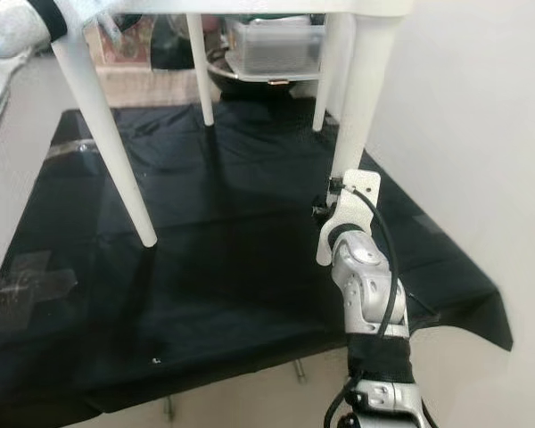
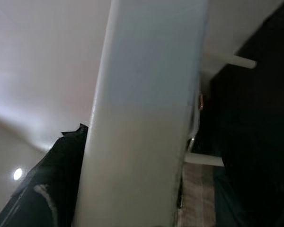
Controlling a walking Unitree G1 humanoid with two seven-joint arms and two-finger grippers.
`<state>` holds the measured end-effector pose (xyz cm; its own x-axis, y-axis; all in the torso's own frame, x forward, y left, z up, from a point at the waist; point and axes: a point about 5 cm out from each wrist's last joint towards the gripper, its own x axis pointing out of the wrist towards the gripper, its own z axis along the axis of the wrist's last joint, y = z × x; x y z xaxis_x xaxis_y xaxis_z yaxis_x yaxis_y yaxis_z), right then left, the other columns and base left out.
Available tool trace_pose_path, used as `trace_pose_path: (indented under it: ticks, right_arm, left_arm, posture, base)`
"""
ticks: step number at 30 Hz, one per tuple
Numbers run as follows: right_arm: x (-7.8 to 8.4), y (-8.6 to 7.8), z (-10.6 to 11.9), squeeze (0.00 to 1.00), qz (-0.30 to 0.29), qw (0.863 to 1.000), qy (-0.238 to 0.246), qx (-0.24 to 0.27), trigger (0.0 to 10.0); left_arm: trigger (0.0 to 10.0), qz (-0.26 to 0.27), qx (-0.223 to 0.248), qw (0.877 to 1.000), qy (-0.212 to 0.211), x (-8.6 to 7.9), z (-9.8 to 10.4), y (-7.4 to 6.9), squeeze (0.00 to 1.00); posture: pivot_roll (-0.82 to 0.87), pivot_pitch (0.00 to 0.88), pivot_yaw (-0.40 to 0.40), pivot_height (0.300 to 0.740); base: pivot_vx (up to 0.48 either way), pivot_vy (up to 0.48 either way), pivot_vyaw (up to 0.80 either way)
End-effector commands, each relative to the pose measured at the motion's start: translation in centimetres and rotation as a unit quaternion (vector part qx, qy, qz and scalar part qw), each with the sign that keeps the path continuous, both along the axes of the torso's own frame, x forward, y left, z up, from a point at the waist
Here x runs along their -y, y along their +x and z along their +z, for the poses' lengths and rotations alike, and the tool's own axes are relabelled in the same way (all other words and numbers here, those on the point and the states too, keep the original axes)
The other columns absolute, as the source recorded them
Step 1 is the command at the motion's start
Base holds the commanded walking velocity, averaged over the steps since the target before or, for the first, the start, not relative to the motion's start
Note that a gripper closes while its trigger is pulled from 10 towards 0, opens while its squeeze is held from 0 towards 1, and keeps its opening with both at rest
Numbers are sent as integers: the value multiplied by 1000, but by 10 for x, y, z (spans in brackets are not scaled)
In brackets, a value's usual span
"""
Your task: Building children table
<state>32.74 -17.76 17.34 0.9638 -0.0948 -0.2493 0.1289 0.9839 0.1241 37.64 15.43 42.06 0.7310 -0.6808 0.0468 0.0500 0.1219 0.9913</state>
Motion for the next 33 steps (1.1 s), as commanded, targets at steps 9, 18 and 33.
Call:
trace_pose_path:
  ticks: [9, 18, 33]
  right_arm:
    - [-9, -9, -14, 0, -4, 998, 32, -54, 510]
    - [-4, -17, -16, 1000, -32, 997, 42, -48, 10000]
    - [2, -72, -17, 1000, 1, 999, 36, 7, 10000]
  left_arm:
    - [10000, 4, -78, 993, 88, -5, -28, 5, 0]
    - [10000, -10, -81, 993, 82, -11, -27, 2, 0]
    - [10000, -91, 99, 989, 60, -10, 44, -42, 0]
  posture:
    - [85, 0, -70, 740]
    - [84, 0, -78, 740]
    - [77, 0, -83, 740]
  base:
    - [0, 0, 0]
    - [0, 0, 0]
    - [0, 0, 0]
